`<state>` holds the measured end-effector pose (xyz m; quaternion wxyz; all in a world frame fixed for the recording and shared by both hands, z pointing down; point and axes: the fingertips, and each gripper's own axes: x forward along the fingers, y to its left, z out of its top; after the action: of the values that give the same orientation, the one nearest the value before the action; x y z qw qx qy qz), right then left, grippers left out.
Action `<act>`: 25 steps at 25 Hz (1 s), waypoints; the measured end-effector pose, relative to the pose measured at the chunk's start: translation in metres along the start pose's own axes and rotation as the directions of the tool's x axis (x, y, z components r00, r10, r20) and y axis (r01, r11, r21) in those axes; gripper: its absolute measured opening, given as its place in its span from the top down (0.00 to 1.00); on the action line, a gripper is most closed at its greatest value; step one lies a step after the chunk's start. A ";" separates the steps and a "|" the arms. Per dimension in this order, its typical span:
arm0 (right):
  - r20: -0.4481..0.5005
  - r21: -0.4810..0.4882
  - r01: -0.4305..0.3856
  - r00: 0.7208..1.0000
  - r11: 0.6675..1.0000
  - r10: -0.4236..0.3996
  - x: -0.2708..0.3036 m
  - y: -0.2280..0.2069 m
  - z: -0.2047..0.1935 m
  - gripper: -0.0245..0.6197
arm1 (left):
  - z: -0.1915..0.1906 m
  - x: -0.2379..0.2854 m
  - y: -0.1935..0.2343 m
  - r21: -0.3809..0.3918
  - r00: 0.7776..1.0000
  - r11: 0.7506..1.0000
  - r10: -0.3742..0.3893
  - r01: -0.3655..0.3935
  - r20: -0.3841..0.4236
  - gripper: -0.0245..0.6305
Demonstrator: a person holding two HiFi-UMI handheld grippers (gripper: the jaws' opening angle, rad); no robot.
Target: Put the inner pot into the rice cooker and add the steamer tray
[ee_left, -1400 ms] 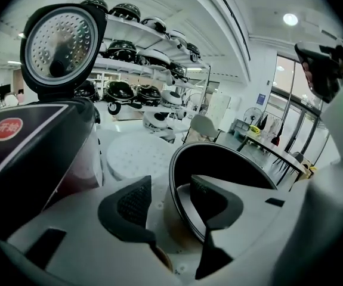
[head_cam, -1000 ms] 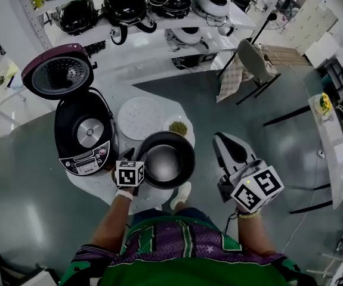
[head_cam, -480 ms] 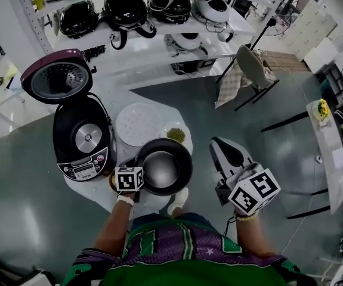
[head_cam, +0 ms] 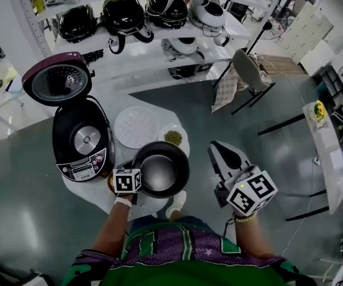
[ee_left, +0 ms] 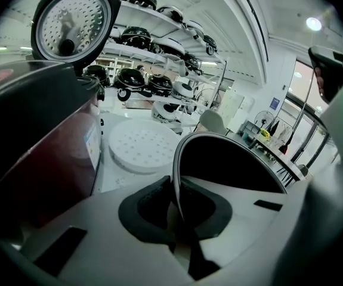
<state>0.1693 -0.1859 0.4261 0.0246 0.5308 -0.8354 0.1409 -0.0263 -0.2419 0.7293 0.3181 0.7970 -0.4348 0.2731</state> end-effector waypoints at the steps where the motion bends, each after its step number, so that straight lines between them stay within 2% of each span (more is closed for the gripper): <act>1: 0.002 -0.002 0.001 1.000 1.000 -0.001 -0.001 0.001 0.000 0.95 | 0.000 -0.002 0.000 -0.005 1.000 1.000 -0.005 0.005 0.003 0.90; 6: 0.002 -0.003 -0.001 1.000 1.000 0.001 -0.009 0.006 -0.001 0.95 | 0.003 -0.019 0.001 -0.043 0.999 0.999 -0.029 0.030 0.031 0.90; 14: 0.017 -0.017 -0.032 0.999 0.999 0.032 -0.007 0.028 0.007 0.95 | 0.034 -0.066 -0.009 -0.084 0.989 0.991 -0.093 0.103 0.112 0.90; 19: 0.037 -0.027 -0.057 0.998 0.998 0.058 -0.004 0.047 0.017 0.95 | 0.061 -0.101 -0.015 -0.066 0.975 0.987 -0.133 0.146 0.176 0.90; 25: 0.047 -0.048 -0.103 0.993 0.994 0.105 -0.003 0.084 0.019 0.95 | 0.088 -0.148 -0.009 -0.074 0.951 0.983 -0.143 0.169 0.274 0.90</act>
<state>0.0978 -0.1551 0.3895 0.0086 0.4893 -0.8652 0.1095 -0.0747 -0.2276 0.5647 0.3154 0.8421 -0.4220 0.1154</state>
